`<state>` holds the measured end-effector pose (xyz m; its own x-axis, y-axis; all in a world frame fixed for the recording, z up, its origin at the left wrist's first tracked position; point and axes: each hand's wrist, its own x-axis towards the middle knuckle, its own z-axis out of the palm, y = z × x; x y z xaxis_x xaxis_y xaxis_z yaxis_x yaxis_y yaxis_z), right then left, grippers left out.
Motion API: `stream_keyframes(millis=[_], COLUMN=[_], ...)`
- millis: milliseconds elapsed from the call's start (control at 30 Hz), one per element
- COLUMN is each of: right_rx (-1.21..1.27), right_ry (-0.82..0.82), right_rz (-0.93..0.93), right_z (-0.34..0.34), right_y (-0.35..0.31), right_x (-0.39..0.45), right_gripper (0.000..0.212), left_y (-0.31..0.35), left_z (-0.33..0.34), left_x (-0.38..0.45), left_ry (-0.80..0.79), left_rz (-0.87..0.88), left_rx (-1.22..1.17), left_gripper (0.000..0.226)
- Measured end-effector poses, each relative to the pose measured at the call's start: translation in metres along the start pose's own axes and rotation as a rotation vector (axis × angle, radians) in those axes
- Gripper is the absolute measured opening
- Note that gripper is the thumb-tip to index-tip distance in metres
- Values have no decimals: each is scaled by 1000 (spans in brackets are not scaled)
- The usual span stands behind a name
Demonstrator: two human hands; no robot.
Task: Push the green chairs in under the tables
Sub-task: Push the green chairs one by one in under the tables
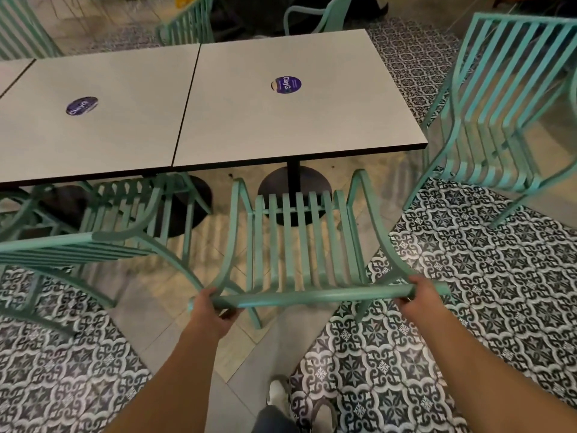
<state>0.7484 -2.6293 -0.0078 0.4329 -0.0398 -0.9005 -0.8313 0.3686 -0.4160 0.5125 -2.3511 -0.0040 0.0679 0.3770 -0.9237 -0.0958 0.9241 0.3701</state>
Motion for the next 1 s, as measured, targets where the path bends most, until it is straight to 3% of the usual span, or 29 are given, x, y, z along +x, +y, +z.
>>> stream_keyframes(millis=[633, 867, 1000], right_rx=[-97, -53, -72], right_ry=[-29, -28, -40], right_rz=[-39, -31, -27], right_z=[126, 138, 143], right_y=[-42, -52, -60], right_x=[36, 49, 51], right_gripper=[18, 43, 29], left_y=[84, 90, 89], left_z=[93, 112, 120], left_x=[58, 56, 56], left_ry=[-51, -9, 3], left_rz=[14, 1, -3], left_rx=[19, 3, -16], left_gripper=[51, 48, 51])
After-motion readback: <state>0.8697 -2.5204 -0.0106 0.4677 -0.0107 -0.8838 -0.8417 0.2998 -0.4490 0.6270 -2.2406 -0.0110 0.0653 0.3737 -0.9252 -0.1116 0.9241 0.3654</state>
